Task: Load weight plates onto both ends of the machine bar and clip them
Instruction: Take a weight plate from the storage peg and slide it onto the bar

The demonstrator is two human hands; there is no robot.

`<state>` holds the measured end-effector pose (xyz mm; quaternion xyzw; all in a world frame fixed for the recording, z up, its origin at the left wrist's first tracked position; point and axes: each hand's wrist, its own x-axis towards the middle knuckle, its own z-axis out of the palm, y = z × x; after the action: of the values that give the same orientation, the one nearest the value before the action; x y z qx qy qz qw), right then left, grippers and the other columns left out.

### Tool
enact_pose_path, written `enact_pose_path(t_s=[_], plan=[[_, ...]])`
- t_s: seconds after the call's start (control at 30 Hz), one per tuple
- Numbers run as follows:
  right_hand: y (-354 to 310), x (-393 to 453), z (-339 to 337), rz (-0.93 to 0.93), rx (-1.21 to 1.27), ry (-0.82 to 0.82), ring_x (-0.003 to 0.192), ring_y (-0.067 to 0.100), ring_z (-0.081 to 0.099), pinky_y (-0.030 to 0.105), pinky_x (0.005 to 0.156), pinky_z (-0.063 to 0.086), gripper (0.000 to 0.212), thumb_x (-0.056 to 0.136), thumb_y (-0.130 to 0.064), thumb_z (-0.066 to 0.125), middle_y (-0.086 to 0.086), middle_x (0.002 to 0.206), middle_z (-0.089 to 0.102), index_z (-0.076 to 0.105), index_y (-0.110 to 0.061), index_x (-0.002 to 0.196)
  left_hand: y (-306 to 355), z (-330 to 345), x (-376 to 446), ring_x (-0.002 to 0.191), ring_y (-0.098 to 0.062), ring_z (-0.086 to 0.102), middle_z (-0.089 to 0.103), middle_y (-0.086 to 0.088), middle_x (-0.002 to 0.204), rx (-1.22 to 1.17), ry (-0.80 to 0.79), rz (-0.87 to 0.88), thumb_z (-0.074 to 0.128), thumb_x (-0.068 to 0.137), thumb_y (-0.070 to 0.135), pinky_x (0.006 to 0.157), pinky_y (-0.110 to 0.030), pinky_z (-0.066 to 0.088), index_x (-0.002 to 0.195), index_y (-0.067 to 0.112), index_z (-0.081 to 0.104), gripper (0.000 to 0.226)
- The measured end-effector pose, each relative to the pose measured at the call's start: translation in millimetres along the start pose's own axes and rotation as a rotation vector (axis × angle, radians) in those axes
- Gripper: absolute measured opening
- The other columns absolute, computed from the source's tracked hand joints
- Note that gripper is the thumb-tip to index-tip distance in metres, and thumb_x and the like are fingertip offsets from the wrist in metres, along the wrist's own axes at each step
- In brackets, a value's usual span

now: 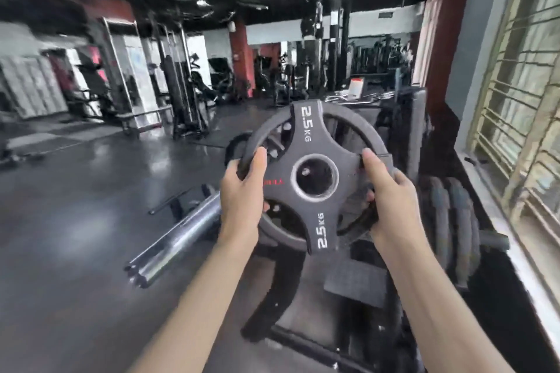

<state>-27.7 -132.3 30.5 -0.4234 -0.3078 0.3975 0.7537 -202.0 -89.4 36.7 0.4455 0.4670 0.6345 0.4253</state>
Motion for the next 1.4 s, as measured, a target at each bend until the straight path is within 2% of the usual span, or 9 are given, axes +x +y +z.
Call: enact_pose_path(t_s=[0.1, 0.23, 0.47, 0.57, 0.73, 1.13, 1.3, 1.37, 1.4], plan=[[28.2, -47.0, 50.7, 0.052, -0.030, -0.050, 0.051, 0.011, 0.045, 0.031, 0.060, 0.038, 0.029, 0.081, -0.047, 0.078, -0.002, 0.065, 0.054, 0.062, -0.024, 0.077, 13.3, -82.3, -5.3, 0.088, -0.015, 0.066, 0.072, 0.005, 0.100, 0.016, 0.027, 0.008, 0.062, 0.095, 0.049, 0.062, -0.026, 0.050, 0.097, 0.029, 0.063, 0.020], [68.4, -99.7, 108.7, 0.117, -0.064, -0.116, 0.054, 0.014, 0.046, 0.029, 0.058, 0.039, 0.031, 0.082, -0.048, 0.078, 0.003, 0.071, 0.056, 0.065, -0.020, 0.091, 14.8, -175.9, -12.3, 0.096, -0.013, 0.065, 0.069, 0.002, 0.111, 0.047, 0.126, -0.063, 0.063, 0.094, 0.049, 0.066, -0.023, 0.049, 0.124, 0.017, 0.061, 0.044], [124.6, -148.1, 166.2, 0.222, -0.089, -0.156, 0.066, 0.022, 0.050, 0.034, 0.069, 0.043, 0.035, 0.074, -0.050, 0.080, 0.009, 0.078, 0.054, 0.060, -0.023, 0.081, 5.4, -267.6, -15.9, 0.067, -0.010, 0.053, 0.056, 0.007, 0.083, 0.046, 0.206, -0.171, 0.060, 0.098, 0.030, 0.054, -0.025, 0.042, 0.091, 0.022, 0.057, 0.011], [138.4, -153.3, 179.7, 0.241, -0.088, -0.151, 0.076, 0.024, 0.054, 0.039, 0.075, 0.047, 0.035, 0.073, -0.048, 0.080, 0.011, 0.084, 0.058, 0.058, -0.022, 0.080, -0.8, -283.2, -12.4, 0.066, -0.007, 0.051, 0.054, 0.007, 0.082, 0.036, 0.217, -0.215, 0.058, 0.099, 0.026, 0.057, -0.025, 0.043, 0.084, 0.025, 0.054, 0.015], [150.9, -152.4, 189.0, 0.235, -0.123, -0.107, 0.055, 0.014, 0.037, 0.031, 0.058, 0.031, 0.041, 0.077, -0.049, 0.078, -0.002, 0.060, 0.040, 0.045, -0.025, 0.069, -3.7, -291.9, -1.0, 0.073, -0.012, 0.052, 0.055, 0.005, 0.085, 0.014, 0.214, -0.249, 0.059, 0.096, 0.022, 0.060, -0.027, 0.040, 0.084, 0.025, 0.054, 0.013], [163.1, -160.4, 173.5, 0.205, -0.175, 0.092, 0.071, 0.021, 0.042, 0.031, 0.062, 0.033, 0.043, 0.076, -0.048, 0.073, 0.003, 0.070, 0.043, 0.041, -0.021, 0.067, -38.3, -285.5, 1.4, 0.082, -0.020, 0.060, 0.065, -0.001, 0.094, -0.005, 0.107, -0.336, 0.060, 0.093, 0.024, 0.069, -0.030, 0.044, 0.084, 0.028, 0.059, 0.011], [169.6, -165.2, 172.4, 0.144, -0.191, 0.094, 0.065, 0.015, 0.046, 0.030, 0.061, 0.039, 0.034, 0.078, -0.049, 0.072, -0.005, 0.071, 0.050, 0.048, -0.026, 0.073, -45.7, -284.6, 17.2, 0.077, -0.009, 0.058, 0.063, 0.005, 0.092, 0.040, 0.066, -0.416, 0.059, 0.098, 0.030, 0.062, -0.026, 0.041, 0.100, 0.024, 0.058, 0.007], [169.5, -167.6, 172.2, 0.096, -0.203, 0.072, 0.069, 0.014, 0.052, 0.029, 0.065, 0.044, 0.030, 0.081, -0.046, 0.072, -0.005, 0.076, 0.055, 0.051, -0.025, 0.079, -41.6, -284.4, 19.1, 0.081, -0.019, 0.061, 0.065, -0.002, 0.093, -0.001, 0.010, -0.532, 0.058, 0.094, 0.032, 0.074, -0.034, 0.048, 0.105, 0.019, 0.060, 0.017], [170.7, -169.7, 171.5, 0.062, -0.214, 0.073, 0.071, 0.013, 0.054, 0.029, 0.067, 0.046, 0.028, 0.083, -0.045, 0.072, -0.005, 0.078, 0.058, 0.053, -0.023, 0.081, -40.6, -285.0, 18.5, 0.089, -0.026, 0.060, 0.065, -0.006, 0.096, -0.043, -0.006, -0.598, 0.057, 0.091, 0.031, 0.090, -0.046, 0.048, 0.101, 0.019, 0.061, 0.016]])
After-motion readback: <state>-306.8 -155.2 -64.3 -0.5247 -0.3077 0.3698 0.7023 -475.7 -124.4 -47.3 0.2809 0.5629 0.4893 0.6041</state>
